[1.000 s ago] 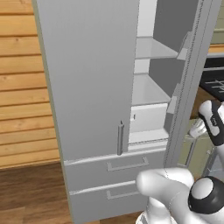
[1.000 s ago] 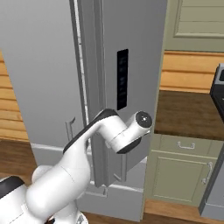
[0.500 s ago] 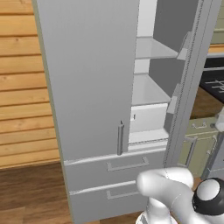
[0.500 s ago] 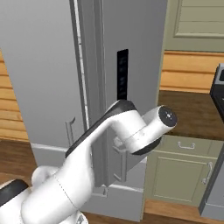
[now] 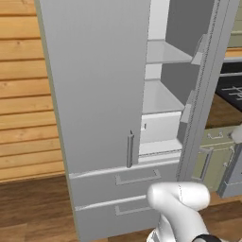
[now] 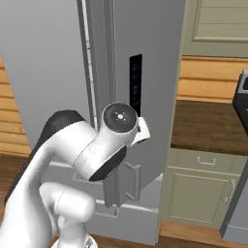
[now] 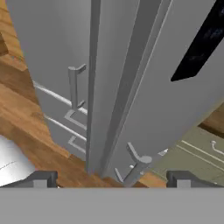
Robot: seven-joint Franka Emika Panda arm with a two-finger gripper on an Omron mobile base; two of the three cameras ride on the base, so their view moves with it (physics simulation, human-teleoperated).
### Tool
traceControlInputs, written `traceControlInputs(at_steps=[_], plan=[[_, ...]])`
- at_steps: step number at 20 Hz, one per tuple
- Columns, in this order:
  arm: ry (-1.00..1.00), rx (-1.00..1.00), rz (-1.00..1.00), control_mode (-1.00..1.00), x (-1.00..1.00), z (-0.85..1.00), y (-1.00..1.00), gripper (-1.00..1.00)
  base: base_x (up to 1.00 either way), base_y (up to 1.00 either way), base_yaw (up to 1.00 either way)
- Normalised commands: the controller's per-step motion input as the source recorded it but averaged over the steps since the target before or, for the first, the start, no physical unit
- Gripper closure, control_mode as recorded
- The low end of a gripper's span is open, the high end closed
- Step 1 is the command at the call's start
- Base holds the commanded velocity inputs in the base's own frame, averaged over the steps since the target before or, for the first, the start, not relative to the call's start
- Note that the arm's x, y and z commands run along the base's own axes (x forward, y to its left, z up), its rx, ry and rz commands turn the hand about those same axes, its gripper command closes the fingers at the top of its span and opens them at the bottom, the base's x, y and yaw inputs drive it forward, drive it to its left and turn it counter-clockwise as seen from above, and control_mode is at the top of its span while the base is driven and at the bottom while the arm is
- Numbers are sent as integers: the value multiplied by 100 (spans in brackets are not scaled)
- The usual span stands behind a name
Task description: Take the strawberry from the fridge and place it on top of the pancake, located on the dining counter.
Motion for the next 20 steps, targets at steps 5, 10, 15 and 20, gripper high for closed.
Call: traceControlInputs(at_steps=[5,10,15,20], plan=[[-1,-30,-29,-100,0,33,100,-100,0,0,0],[7,-44,-24,-100,2,29,100,-100,0,0,0],[40,-47,-23,-100,38,17,94,-100,0,0,0],[51,-43,-23,-100,85,-18,7,-100,0,0,0]])
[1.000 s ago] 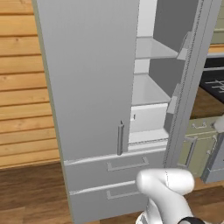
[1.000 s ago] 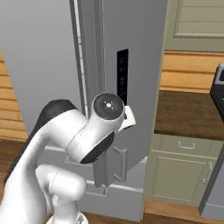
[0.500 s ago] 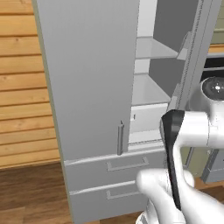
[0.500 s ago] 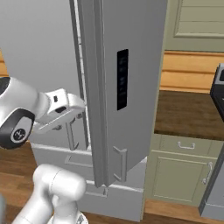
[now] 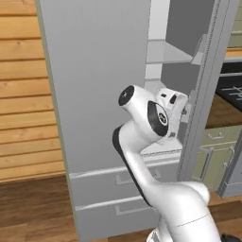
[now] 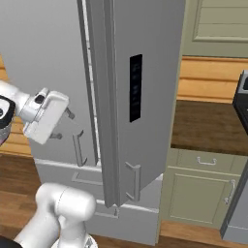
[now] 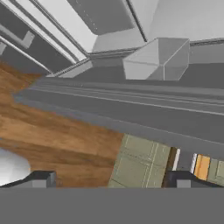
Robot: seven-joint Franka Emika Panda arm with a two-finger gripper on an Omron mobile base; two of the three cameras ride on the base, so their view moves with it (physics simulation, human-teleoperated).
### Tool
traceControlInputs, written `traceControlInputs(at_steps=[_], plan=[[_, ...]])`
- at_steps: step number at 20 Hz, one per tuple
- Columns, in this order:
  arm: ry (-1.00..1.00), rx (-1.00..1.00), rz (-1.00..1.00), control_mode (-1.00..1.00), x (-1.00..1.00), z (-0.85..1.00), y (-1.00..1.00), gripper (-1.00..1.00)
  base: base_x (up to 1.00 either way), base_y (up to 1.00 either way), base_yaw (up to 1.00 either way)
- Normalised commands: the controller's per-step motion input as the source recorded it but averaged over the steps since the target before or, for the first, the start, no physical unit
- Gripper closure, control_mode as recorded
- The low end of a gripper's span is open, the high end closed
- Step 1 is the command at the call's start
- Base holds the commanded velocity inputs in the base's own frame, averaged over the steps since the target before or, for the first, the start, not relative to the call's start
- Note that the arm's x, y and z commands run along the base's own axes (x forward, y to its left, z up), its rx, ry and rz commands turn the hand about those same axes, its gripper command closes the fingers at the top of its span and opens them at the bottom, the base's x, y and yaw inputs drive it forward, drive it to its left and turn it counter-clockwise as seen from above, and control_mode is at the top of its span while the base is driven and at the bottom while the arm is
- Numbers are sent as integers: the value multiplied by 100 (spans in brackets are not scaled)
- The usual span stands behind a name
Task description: Take the strawberry from the fridge and place it on top of the pancake, located on the dining counter.
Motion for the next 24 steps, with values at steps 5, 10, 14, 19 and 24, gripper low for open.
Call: traceControlInputs(at_steps=[5,10,14,19,24], plan=[[35,-32,-20,-100,68,-46,-70,-100,0,0,0],[17,-13,-5,-100,62,-57,-58,-100,0,0,0],[9,0,2,-100,44,-41,-55,-100,0,0,0],[2,0,0,-100,-10,-19,-71,-100,0,0,0],[-2,0,-5,-100,-93,0,-93,-100,0,0,0]])
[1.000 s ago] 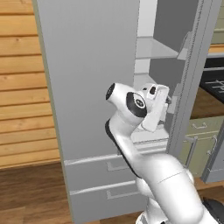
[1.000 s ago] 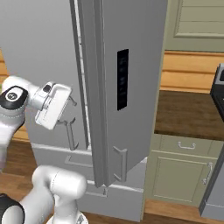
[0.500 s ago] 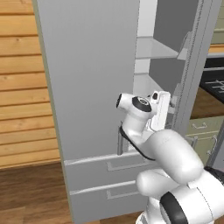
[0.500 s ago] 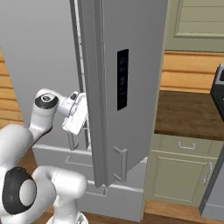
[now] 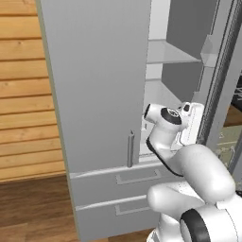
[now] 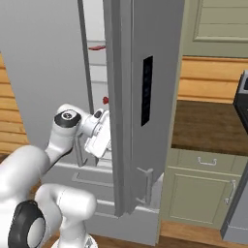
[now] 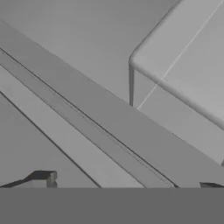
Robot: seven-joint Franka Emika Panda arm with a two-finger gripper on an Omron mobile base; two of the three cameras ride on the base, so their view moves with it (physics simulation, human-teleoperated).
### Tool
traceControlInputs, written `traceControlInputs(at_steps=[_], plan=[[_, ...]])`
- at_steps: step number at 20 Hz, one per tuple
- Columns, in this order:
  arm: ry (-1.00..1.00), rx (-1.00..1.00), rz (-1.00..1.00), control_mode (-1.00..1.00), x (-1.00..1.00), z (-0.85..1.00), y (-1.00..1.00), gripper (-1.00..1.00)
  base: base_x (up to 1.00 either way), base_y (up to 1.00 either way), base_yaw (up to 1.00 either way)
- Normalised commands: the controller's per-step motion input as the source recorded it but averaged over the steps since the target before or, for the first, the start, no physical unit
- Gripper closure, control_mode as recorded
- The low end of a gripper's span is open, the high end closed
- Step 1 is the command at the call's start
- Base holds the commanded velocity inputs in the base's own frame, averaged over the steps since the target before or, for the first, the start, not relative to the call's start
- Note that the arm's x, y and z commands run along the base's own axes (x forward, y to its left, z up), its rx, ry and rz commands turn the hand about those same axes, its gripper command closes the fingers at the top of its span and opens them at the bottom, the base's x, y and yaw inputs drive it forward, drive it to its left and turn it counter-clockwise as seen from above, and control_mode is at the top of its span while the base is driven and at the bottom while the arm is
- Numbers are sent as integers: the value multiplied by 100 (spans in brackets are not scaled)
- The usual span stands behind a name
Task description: Take the strawberry from the fridge and place it on top of the pancake, located on the dining counter.
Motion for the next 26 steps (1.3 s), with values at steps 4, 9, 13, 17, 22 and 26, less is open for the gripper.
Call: traceControlInputs(at_steps=[4,9,13,17,22,26], plan=[[-1,1,-1,-100,-52,0,-100,-100,0,0,0],[-1,6,0,-100,-1,0,-93,-100,0,0,0],[0,5,0,-100,0,0,-57,-100,0,0,0],[0,8,0,-100,1,0,-26,-100,0,0,0],[-6,21,-8,-100,0,4,66,-100,0,0,0],[-16,32,-12,-100,4,0,100,-100,0,0,0]])
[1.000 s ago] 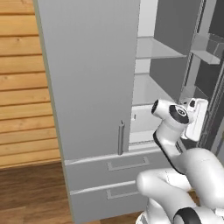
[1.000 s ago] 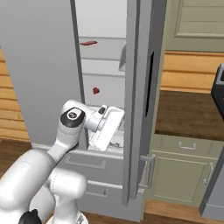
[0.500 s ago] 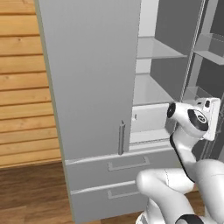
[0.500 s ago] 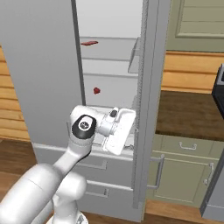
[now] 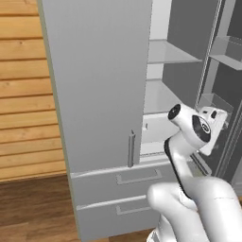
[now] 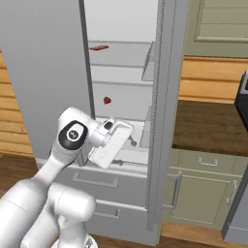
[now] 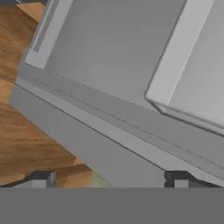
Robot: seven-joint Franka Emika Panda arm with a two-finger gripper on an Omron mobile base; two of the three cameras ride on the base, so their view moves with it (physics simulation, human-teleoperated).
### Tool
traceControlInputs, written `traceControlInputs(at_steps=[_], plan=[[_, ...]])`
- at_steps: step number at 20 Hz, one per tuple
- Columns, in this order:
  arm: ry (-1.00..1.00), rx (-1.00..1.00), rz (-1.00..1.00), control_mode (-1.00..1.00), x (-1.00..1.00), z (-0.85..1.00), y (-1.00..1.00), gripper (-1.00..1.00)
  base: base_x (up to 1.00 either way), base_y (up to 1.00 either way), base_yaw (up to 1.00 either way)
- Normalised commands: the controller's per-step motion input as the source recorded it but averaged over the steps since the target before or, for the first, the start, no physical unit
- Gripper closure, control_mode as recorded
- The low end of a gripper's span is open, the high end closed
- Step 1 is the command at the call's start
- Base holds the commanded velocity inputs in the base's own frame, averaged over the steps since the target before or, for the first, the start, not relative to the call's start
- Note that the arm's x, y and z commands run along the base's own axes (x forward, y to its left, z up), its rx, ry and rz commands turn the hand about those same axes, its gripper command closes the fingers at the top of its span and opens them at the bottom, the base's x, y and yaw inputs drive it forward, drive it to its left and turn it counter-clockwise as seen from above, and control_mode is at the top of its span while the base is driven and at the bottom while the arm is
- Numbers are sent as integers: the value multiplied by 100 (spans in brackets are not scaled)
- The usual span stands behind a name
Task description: Take the strawberry from the fridge and place it on top of the pancake, located on the dining counter.
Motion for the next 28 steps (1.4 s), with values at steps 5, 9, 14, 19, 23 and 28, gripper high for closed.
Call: traceControlInputs(at_steps=[5,9,14,19,23,28], plan=[[-12,47,-18,-100,43,-19,100,-100,0,0,0],[-6,68,-18,-100,98,-49,78,-100,0,0,0],[-39,43,-36,-100,100,-8,52,-100,0,0,0],[-44,49,-42,-100,91,-5,37,-100,0,0,0],[-30,35,-26,-100,3,0,72,-100,0,0,0],[-12,5,-3,-100,-2,9,57,-100,0,0,0]])
